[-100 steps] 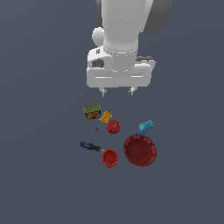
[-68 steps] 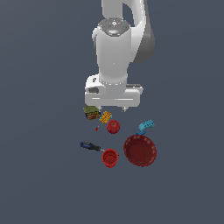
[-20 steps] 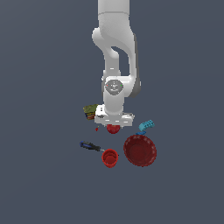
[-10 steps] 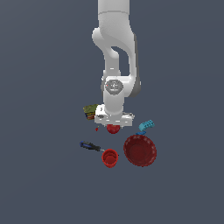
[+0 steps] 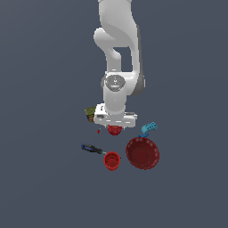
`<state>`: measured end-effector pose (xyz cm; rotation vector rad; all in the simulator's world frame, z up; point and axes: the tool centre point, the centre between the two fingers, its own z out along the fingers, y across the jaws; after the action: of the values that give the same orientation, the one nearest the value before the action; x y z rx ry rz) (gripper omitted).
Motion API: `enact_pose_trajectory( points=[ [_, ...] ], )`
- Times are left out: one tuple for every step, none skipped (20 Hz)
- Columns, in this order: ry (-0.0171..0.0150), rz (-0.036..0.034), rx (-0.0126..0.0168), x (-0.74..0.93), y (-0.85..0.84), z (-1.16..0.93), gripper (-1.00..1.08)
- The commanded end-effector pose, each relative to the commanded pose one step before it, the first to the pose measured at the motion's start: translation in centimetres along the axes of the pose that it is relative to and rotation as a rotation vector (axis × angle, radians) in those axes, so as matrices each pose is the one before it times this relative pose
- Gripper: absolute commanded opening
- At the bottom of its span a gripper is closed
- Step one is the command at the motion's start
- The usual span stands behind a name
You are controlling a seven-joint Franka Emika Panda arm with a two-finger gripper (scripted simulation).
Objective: Pick up a designated object from a clutter of objects.
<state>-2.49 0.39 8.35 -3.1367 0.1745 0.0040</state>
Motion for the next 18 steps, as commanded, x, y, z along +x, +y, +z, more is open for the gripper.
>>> enact_pose_trajectory(
  points=[
    [0.00295,0.00008,0.00035,0.734,0.108,-1.705,-1.00],
    [0.00000,0.00000,0.00000,0.303,0.052,-0.731,-1.00],
    [0.00000,0.00000,0.00000,0.324,0.055,-0.779,-1.00],
    [0.00000,0.00000,0.00000,0.344,0.058,-0.826,-1.00],
    [0.00000,0.00000,0.00000,0.363,0.061,-0.869,-1.00],
    [0.00000,0.00000,0.00000,0.380,0.064,-0.905,-1.00],
    [0.00000,0.00000,0.00000,0.388,0.065,-0.922,-1.00],
    [0.00000,0.00000,0.00000,0.390,0.065,-0.923,-1.00],
    [0.00000,0.00000,0.00000,0.392,0.065,-0.924,-1.00],
    [0.00000,0.00000,0.00000,0.394,0.065,-0.925,-1.00],
    [0.00000,0.00000,0.00000,0.396,0.065,-0.926,-1.00],
    [0.00000,0.00000,0.00000,0.399,0.065,-0.927,-1.00],
    [0.00000,0.00000,0.00000,0.401,0.064,-0.927,-1.00],
    [0.00000,0.00000,0.00000,0.404,0.064,-0.928,-1.00],
    [0.00000,0.00000,0.00000,0.406,0.064,-0.928,-1.00],
    [0.00000,0.00000,0.00000,0.408,0.064,-0.927,-1.00],
    [0.00000,0.00000,0.00000,0.411,0.064,-0.926,-1.00],
    [0.00000,0.00000,0.00000,0.413,0.064,-0.925,-1.00]
  ],
)
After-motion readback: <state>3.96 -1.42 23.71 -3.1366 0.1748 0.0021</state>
